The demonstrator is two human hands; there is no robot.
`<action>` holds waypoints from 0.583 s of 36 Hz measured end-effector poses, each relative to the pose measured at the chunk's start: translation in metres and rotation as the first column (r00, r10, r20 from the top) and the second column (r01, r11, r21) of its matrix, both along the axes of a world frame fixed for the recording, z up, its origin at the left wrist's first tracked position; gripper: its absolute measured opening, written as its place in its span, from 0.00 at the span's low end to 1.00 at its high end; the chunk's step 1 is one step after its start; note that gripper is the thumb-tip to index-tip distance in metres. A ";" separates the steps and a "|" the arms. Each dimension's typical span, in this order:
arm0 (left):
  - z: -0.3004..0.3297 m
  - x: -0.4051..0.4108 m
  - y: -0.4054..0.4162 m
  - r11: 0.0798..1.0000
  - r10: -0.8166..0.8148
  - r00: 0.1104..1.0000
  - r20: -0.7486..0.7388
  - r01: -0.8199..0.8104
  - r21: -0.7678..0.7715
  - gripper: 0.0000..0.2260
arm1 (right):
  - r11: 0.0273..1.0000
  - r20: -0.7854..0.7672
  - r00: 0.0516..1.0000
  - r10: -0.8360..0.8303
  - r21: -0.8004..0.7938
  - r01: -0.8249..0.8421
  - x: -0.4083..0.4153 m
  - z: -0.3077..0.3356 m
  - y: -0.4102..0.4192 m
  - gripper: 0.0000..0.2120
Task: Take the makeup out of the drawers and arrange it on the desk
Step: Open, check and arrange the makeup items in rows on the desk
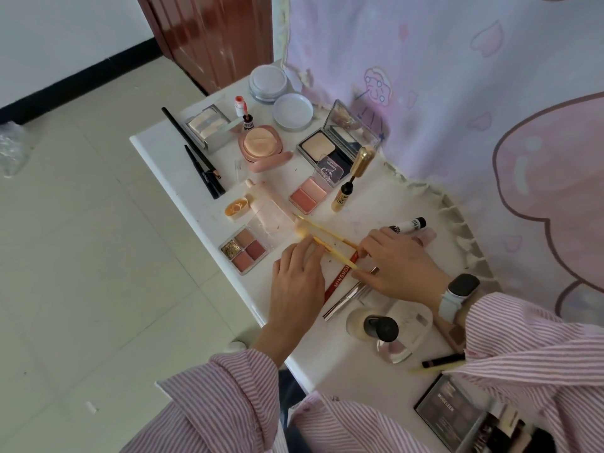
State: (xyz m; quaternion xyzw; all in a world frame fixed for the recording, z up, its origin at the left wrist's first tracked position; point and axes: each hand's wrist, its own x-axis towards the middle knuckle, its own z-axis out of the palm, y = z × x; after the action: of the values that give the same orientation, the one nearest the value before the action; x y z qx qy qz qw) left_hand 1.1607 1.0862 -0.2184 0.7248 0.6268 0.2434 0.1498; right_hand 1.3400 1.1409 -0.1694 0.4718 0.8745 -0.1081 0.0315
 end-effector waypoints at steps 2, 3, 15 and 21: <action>0.000 -0.001 0.000 1.000 -0.005 1.000 0.013 0.005 0.013 0.16 | 1.000 -0.003 1.000 0.019 0.004 -0.019 -0.003 -0.004 0.003 0.10; 0.000 -0.001 -0.001 1.000 -0.009 1.000 0.013 0.009 0.020 0.15 | 0.999 0.004 0.999 0.036 0.005 -0.036 -0.004 -0.006 0.004 0.08; -0.002 0.001 0.003 0.999 -0.005 0.985 -0.170 0.013 0.048 0.14 | 0.974 0.141 0.990 -0.028 0.228 -0.005 -0.006 -0.009 0.028 0.11; -0.004 0.002 0.005 1.000 -0.012 0.978 -0.209 0.017 0.021 0.15 | 0.960 -0.048 0.998 0.050 0.278 -0.034 -0.002 -0.012 0.021 0.03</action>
State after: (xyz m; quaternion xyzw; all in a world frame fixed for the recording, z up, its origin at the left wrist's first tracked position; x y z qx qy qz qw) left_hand 1.1623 1.0913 -0.2221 0.7527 0.6308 0.1722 0.0766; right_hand 1.3376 1.1619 -0.1809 0.4498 0.8913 0.0030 -0.0565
